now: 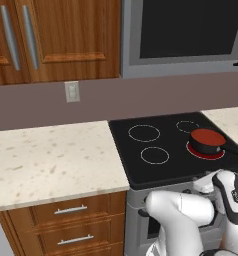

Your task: Wait until the marinara sauce is simmered to a deep red color and then turn off the stove.

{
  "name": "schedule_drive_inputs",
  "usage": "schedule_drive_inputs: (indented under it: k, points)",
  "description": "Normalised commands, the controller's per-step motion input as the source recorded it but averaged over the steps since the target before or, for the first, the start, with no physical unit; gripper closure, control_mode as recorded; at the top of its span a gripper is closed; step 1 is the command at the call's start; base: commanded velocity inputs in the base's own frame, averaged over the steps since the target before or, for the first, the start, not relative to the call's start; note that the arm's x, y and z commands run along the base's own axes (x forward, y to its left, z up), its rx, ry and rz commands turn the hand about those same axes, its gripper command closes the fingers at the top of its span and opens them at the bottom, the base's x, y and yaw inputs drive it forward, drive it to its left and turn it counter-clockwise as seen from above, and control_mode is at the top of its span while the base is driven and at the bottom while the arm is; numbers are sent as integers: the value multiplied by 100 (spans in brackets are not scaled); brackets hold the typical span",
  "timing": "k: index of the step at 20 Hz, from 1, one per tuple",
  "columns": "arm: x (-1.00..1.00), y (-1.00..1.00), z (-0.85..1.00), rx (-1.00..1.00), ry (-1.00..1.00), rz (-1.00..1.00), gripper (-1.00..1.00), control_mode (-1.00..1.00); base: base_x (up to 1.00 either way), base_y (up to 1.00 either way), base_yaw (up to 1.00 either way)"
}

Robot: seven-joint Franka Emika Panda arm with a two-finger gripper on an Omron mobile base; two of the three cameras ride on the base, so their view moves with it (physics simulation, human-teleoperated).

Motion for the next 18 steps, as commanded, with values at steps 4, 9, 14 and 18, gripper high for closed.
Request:
schedule_drive_inputs:
  k: [4, 9, 14, 18]
  points:
    - [0, -44, -87, 0, -20, 21, -100, -100, 0, 0, 0]
    - [0, -60, -80, -1, -11, 19, -100, -100, 0, 0, 0]
    - [-8, -73, -58, 0, -10, 13, -100, -100, 0, 0, 0]
    - [0, -19, -10, 0, -5, 2, -100, -100, 0, 0, 0]
